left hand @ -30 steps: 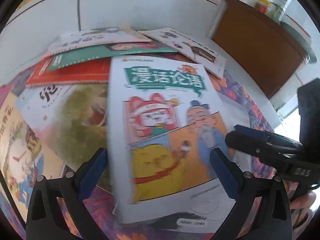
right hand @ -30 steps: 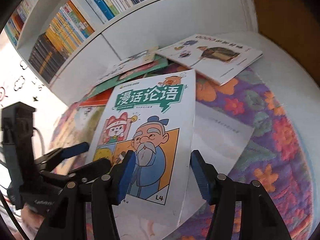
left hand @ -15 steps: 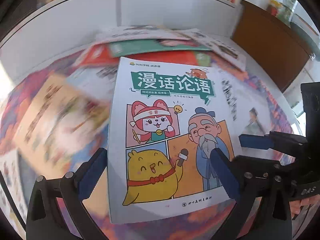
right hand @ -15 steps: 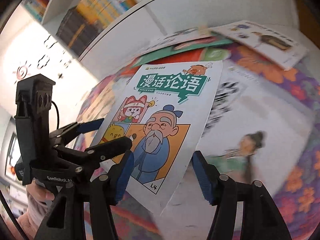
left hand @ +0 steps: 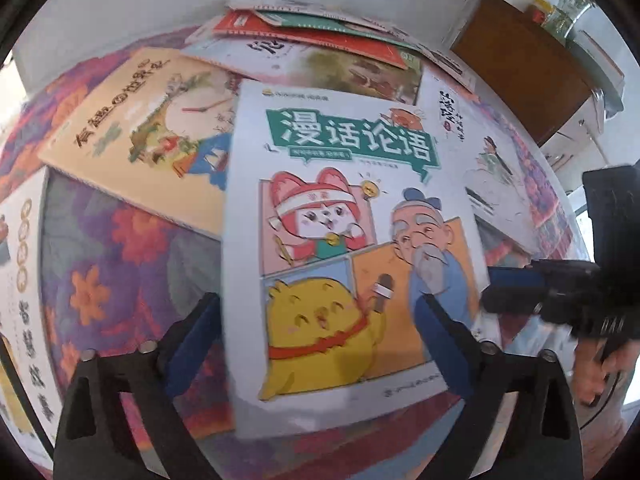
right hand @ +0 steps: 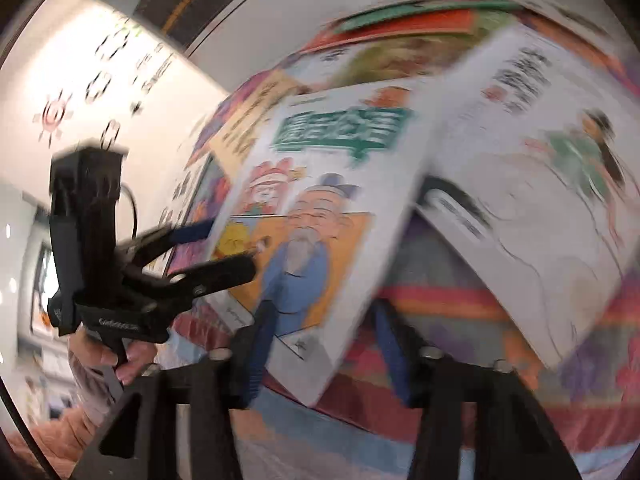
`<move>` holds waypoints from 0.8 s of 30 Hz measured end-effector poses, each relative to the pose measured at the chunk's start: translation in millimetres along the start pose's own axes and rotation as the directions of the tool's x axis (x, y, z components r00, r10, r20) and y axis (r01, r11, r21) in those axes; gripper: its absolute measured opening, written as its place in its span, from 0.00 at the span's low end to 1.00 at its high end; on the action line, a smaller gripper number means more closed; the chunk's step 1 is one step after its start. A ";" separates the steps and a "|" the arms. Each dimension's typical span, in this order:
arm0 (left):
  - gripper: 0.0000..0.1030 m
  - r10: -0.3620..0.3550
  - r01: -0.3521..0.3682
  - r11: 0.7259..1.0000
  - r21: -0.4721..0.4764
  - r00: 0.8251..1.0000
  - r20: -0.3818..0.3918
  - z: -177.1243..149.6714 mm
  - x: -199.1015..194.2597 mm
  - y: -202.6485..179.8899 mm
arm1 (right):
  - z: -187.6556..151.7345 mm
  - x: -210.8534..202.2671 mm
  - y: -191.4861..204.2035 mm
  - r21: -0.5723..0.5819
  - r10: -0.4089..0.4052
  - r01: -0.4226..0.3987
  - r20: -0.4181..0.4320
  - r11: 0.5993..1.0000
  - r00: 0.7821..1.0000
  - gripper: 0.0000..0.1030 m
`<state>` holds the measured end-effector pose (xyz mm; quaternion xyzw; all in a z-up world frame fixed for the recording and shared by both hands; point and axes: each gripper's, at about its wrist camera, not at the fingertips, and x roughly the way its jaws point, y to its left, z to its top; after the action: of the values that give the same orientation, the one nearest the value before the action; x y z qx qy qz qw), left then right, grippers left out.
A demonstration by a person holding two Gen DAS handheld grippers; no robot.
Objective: Organize books
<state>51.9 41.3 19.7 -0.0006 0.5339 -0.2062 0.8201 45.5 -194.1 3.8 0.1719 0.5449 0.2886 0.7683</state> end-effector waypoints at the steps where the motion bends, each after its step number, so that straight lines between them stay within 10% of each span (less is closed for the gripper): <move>1: 0.82 0.010 -0.010 1.000 0.008 1.000 0.001 1.7 0.2 1.1 | 4.0 -0.3 -6.9 0.024 0.034 -0.034 -0.003 0.999 0.999 0.30; 19: 0.36 -0.122 0.121 0.971 -0.208 0.992 0.006 20.9 -2.3 51.6 | 40.6 21.0 -26.1 0.140 0.097 -0.103 0.046 0.985 0.994 0.19; 24: 0.34 -0.053 0.049 0.987 -0.152 0.998 -0.026 24.9 -9.8 33.7 | 42.4 15.6 -14.7 0.184 0.037 -0.044 0.037 0.982 0.999 0.19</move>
<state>81.8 70.0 31.5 -0.0734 0.5601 -0.1859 0.8040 92.8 -193.5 -1.5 0.2584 0.5527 0.2494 0.7521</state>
